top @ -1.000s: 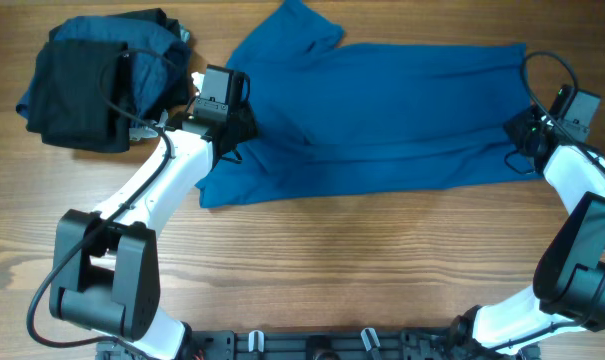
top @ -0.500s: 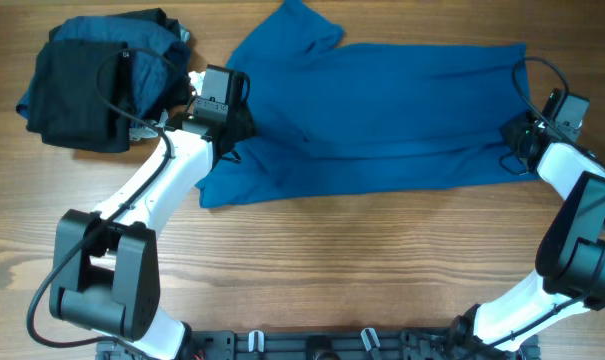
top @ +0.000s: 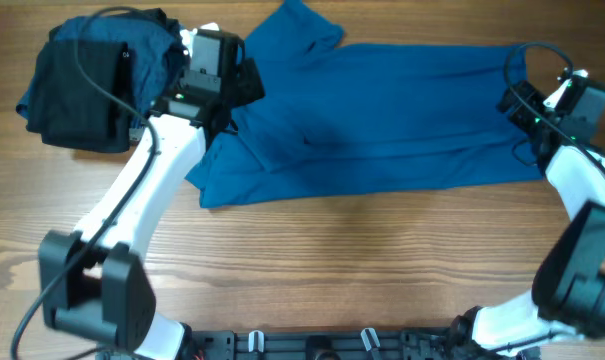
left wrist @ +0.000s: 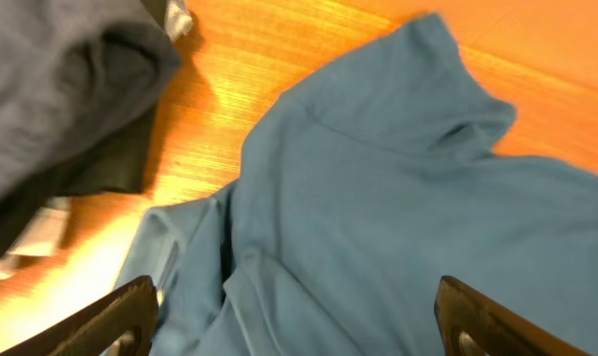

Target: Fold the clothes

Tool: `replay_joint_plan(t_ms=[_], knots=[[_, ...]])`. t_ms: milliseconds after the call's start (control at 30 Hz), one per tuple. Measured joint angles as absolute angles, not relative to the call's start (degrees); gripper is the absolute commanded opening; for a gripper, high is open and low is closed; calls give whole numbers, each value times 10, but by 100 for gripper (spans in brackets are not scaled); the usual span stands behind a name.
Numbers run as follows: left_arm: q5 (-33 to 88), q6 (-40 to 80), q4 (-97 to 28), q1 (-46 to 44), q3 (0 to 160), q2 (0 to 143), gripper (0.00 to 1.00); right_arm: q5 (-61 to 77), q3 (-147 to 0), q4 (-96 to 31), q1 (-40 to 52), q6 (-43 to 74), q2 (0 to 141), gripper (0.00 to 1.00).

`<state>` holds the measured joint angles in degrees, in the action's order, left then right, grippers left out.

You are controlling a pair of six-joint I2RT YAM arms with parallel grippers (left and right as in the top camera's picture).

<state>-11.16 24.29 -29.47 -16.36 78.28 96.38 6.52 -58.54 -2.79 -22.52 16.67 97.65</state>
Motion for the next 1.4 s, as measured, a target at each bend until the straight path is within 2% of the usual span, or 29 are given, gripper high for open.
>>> replay_joint_plan(t_ms=[33,67,100,167,200,333,467,500,533,567,633,733,767,933,1067,1100,1167,1267,1400], knots=[[-113,247,-322,-163,790,946,47,67,-587,-49,-225,161,951,86],[-113,254,-345,-162,793,930,4,68,-590,-75,-225,158,936,73],[-113,269,-366,-159,795,916,4,72,-594,-114,-225,154,915,45],[-108,283,-419,-149,799,903,4,86,-596,-175,-225,148,894,7],[-96,288,-449,-142,800,904,4,102,-597,-201,-225,146,891,4],[-55,297,-474,-133,791,932,4,194,-595,-265,-209,107,891,4],[-13,301,-481,-133,777,992,4,228,-595,-314,-122,30,891,4],[-1,302,-480,-133,776,1007,4,228,-595,-320,-93,11,891,17],[12,303,-481,-133,774,1023,4,227,-595,-322,-60,-8,891,23],[24,303,-481,-133,773,1039,4,227,-595,-321,-36,-18,891,22],[38,303,-481,-133,773,1060,4,228,-595,-316,4,-27,891,8],[47,303,-482,-133,772,1081,4,234,-595,-297,42,-46,891,7],[49,303,-482,-133,772,1088,4,235,-595,-296,56,-64,891,4],[56,303,-483,-133,772,1101,4,231,-595,-295,121,-160,910,4],[59,303,-496,-124,772,1101,4,209,-594,-235,175,-225,955,5],[59,303,-497,-120,772,1101,4,199,-594,-212,188,-241,970,9],[59,303,-501,-106,772,1101,4,174,-594,-173,207,-262,993,26],[59,303,-502,-87,772,1101,4,135,-594,-128,218,-281,1011,44],[59,303,-503,-72,772,1101,4,106,-594,-108,219,-298,1013,56]])
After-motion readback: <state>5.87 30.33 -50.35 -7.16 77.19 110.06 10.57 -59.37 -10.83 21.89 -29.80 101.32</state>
